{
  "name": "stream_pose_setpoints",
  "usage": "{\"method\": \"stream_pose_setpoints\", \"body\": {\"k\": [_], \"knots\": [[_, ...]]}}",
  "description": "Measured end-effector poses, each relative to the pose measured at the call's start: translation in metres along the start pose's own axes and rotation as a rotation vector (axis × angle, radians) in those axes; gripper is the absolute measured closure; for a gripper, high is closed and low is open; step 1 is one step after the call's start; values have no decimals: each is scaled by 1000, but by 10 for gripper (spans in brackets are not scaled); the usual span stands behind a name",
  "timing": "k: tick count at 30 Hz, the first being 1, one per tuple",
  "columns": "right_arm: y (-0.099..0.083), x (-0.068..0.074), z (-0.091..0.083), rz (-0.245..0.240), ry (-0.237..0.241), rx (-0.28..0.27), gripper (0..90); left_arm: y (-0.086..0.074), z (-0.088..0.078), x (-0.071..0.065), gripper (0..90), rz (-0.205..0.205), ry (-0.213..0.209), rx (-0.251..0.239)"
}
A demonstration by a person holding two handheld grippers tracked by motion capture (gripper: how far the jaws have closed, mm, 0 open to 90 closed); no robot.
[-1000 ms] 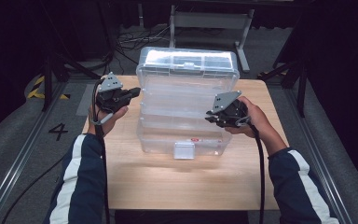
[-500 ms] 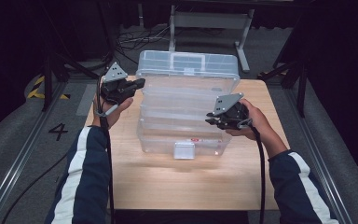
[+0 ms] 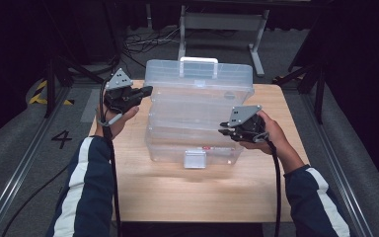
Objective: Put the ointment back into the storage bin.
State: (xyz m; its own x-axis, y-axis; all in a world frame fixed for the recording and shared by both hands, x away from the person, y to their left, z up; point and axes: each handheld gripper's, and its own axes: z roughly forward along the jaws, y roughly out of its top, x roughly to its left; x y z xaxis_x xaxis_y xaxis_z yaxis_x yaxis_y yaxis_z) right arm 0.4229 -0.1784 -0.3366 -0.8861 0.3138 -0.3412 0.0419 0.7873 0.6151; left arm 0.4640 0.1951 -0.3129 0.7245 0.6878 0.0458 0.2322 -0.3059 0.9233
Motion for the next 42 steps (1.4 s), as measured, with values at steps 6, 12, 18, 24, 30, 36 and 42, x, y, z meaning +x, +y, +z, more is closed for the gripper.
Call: {"method": "stream_pose_setpoints", "body": {"k": [6, 12, 18, 24, 30, 36, 42], "knots": [[-7, 2, -9, 17, -23, -16, 781, -4, -3, -3, 900, 21, -4, 6], [-22, 2, -22, 46, -46, -48, 808, -8, -7, -8, 900, 37, 4, 13], [-33, 1, -29, 76, -41, -67, 807, -12, -9, -11, 900, 55, 4, 22], [-43, 1, -40, 101, -64, -92, 813, -18, -11, -15, 900, 70, -3, 25], [-51, 0, -50, 117, -95, -99, 828, -25, -14, -20, 900, 89, -14, 41], [-63, -7, -56, 169, -137, -93, 825, -31, -17, -24, 900, 97, -20, 51], [-74, -14, -57, 228, -168, -101, 822, -39, -17, -28, 900, 101, -30, 59]]}}
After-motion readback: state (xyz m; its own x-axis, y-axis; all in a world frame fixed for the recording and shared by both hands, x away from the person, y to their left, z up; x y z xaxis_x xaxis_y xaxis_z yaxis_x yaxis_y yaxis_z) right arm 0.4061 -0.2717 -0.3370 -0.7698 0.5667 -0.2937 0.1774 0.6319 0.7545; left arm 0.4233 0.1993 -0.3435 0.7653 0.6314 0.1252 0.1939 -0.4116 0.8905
